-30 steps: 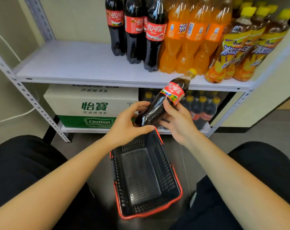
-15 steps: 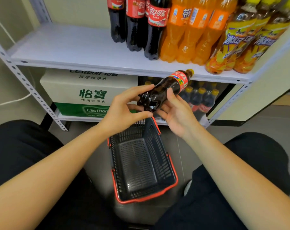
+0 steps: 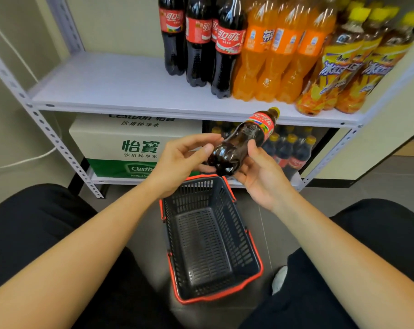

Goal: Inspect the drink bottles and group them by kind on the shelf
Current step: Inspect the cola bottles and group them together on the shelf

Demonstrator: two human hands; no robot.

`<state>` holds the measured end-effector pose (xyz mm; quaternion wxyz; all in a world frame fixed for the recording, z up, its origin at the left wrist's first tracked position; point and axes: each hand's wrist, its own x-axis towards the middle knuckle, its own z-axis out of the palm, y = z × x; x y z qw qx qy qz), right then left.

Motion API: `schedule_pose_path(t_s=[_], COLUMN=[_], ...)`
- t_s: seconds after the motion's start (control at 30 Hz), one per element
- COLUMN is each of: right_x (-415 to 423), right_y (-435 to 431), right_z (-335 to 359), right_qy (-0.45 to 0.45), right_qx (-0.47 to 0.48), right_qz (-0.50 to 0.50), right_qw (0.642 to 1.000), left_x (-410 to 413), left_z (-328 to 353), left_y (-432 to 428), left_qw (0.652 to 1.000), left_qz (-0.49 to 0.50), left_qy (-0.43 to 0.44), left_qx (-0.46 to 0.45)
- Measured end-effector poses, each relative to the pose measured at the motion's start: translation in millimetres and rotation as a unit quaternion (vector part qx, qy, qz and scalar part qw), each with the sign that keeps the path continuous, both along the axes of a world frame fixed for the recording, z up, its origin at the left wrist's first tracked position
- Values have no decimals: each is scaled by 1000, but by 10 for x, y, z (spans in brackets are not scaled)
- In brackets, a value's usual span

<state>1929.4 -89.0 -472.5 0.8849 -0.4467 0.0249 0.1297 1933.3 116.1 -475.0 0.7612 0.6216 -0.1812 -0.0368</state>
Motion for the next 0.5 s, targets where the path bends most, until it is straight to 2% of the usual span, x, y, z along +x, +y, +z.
schedule_pose_path(t_s=[0.17,0.27,0.5], right_x=[-77,-117,46], right_y=[23,92,279], right_z=[107,213,472], right_qy=[-81,-132,-231], right_qx=[-155,-221,-321], right_qz=[-23,-37,-17], right_qw=[984,966,919], left_x=[-78,-144,-55], left_z=[118,192,347], left_y=[30,-4,88], left_qw=[990,975,961], left_qz=[-12,20,90], left_qy=[32,0,-20], left_qx=[138,224,261])
